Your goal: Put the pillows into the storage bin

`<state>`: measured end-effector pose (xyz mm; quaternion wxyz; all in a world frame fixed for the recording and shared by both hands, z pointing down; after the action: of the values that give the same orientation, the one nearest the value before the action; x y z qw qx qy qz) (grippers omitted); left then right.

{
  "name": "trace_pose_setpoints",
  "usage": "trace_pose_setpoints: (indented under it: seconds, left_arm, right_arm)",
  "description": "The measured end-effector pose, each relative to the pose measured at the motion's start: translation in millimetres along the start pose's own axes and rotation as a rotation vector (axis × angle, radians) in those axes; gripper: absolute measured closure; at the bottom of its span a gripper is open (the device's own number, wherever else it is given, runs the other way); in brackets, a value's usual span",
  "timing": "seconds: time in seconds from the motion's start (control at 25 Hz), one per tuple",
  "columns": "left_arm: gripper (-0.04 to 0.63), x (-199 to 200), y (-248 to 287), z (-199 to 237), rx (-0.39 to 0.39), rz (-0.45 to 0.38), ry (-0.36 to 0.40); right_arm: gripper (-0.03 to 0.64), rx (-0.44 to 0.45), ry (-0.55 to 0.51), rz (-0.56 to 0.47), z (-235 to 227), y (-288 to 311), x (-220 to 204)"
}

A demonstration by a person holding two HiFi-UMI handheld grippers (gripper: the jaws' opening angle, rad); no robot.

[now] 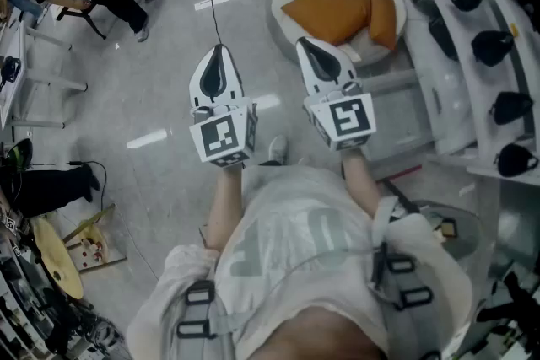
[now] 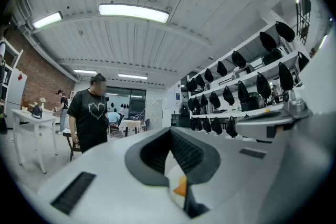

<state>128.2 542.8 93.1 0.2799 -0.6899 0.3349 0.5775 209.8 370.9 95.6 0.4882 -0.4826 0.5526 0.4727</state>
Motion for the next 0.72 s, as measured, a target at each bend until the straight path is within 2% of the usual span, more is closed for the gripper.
trace_pose_setpoints:
  seconds: [0.16, 0.36, 0.56, 0.72]
  left_arm:
    - [0.588, -5, 4, 3, 0.025, 0.012, -0.01]
    - [0.588, -19, 15, 7, -0.006, 0.041, 0.017]
    - [0.589, -21, 34, 21, -0.012, 0.023, -0.07]
    - [0.588, -32, 51, 37, -0.038, 0.042, -0.087]
  right_arm:
    - [0.609, -0.01, 0.011, 0.007, -2, 5, -1]
    - [0.609, -0.025, 0.031, 0.038, -8, 10, -11]
    - [0.609, -0.067, 0.085, 0.034, -16, 23, -24]
    - [0.609, -0.124, 0.11, 0.052, -19, 32, -32]
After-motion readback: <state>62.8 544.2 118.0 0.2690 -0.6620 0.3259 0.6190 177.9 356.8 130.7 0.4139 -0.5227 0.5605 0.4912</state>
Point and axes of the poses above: the fingertips, and each gripper's own axes: y forward along the fingers, z to its left, x out of its top, the point moved 8 cm from there along -y, backward along the fingers, and after that the axes turned 10 degrees about y, right-handed, at the moved point
